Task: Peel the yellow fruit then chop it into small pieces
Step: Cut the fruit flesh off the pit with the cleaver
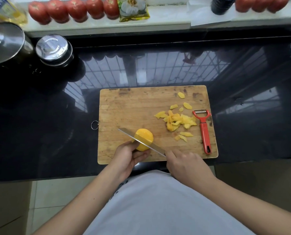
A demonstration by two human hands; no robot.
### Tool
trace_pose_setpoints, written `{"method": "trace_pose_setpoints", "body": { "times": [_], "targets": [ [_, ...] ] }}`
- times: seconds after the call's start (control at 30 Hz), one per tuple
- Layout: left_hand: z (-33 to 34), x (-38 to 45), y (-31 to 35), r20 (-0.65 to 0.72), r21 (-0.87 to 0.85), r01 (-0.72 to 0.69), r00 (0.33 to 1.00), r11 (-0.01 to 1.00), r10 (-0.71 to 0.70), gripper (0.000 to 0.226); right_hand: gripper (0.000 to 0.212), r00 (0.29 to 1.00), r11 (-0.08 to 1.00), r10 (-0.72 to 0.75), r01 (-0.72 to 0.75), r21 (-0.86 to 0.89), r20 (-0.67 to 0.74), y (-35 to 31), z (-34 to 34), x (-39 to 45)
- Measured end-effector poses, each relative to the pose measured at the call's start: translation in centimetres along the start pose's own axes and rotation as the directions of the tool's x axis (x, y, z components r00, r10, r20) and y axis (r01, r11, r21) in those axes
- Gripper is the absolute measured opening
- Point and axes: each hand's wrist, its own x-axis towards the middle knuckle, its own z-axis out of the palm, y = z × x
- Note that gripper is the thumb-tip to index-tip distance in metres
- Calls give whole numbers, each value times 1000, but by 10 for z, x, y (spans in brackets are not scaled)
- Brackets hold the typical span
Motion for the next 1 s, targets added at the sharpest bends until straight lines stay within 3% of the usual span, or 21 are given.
{"method": "trace_pose_setpoints", "body": {
  "times": [0.23, 0.87, 1.0],
  "targets": [
    [4, 2, 2, -17, 1, 5, 1000, 1000, -5, 29, 36, 997, 999, -3, 6, -42, 78, -3, -2, 7],
    [19, 2, 7, -111, -2, 16, 994, 1000, -16, 24, 34, 961, 994, 59, -82, 75, 270, -9, -21, 24],
    [23, 2, 8, -157, 92, 10, 988, 996, 4, 35, 7, 920, 969, 122, -191, 155, 374, 2, -21, 22]
  ]
}}
